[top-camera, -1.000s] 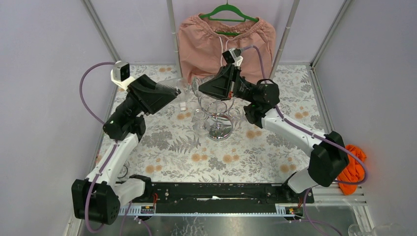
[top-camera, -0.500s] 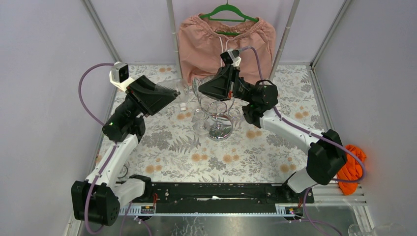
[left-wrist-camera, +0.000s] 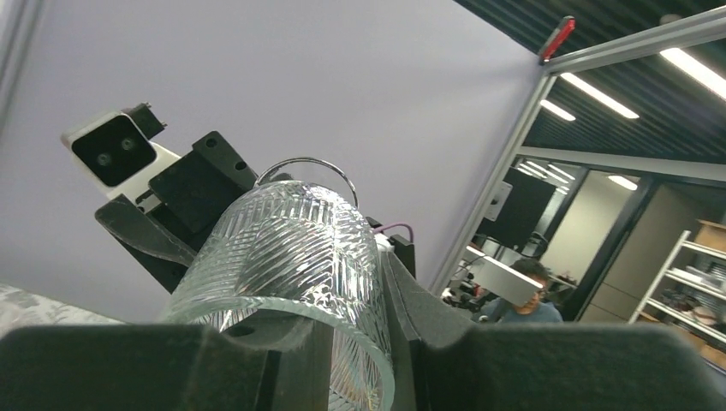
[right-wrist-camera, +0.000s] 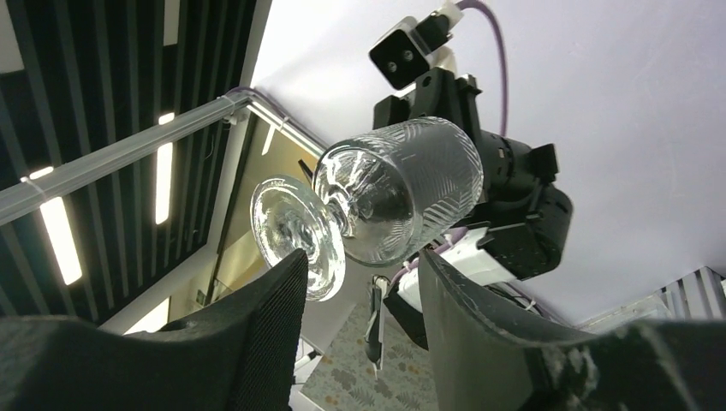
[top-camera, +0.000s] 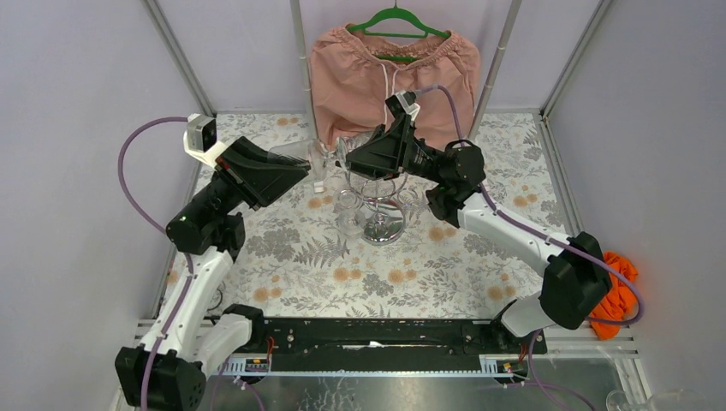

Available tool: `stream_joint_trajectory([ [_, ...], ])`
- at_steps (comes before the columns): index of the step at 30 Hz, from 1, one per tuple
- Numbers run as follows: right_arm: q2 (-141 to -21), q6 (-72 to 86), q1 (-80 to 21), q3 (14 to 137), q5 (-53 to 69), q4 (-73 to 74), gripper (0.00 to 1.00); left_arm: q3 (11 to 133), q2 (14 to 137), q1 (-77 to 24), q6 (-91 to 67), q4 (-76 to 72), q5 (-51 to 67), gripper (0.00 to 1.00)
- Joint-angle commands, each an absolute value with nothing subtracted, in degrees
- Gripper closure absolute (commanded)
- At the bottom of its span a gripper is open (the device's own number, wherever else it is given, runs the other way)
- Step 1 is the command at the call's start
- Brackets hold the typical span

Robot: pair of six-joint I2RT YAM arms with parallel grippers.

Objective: Take the wine glass off the wine glass rack

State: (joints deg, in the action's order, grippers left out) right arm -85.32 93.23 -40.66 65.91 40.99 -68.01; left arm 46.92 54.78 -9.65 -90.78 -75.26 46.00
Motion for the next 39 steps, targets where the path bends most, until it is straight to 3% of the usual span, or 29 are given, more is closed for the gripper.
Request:
stream_joint_trajectory([
  [1, -83.0, 88.9, -41.3, 64.9, 41.8, -64.1, 0.43, 51.2, 50.2, -10.1, -79.3, -60.7, 43.5, 1.0],
  [10, -77.3, 80.2, -41.1, 63.7, 40.5, -52.6, 0.38, 58.7, 44.3, -10.1, -60.2, -30.1, 38.2, 1.0],
  [20, -67.7, 64.3, -40.4, 64.6, 34.6, -29.8, 0.33, 73.2, 48.0, -10.1, -44.1, 6.1, 23.8, 1.0],
  [27, -60.4, 49.1, -40.3, 69.0, 23.9, -9.3, 0.26, 79.3, 51.3, -10.1, -38.6, 18.3, 17.1, 1.0],
  [31, -57.7, 44.1, -40.3, 71.2, 18.7, -2.3, 0.19, 82.1, 53.1, -10.1, -36.9, 24.0, 14.5, 1.0],
  [39, -52.6, 35.6, -40.3, 74.9, 5.9, 10.4, 0.16, 86.3, 56.2, -10.1, -34.8, 31.6, 10.4, 1.0],
])
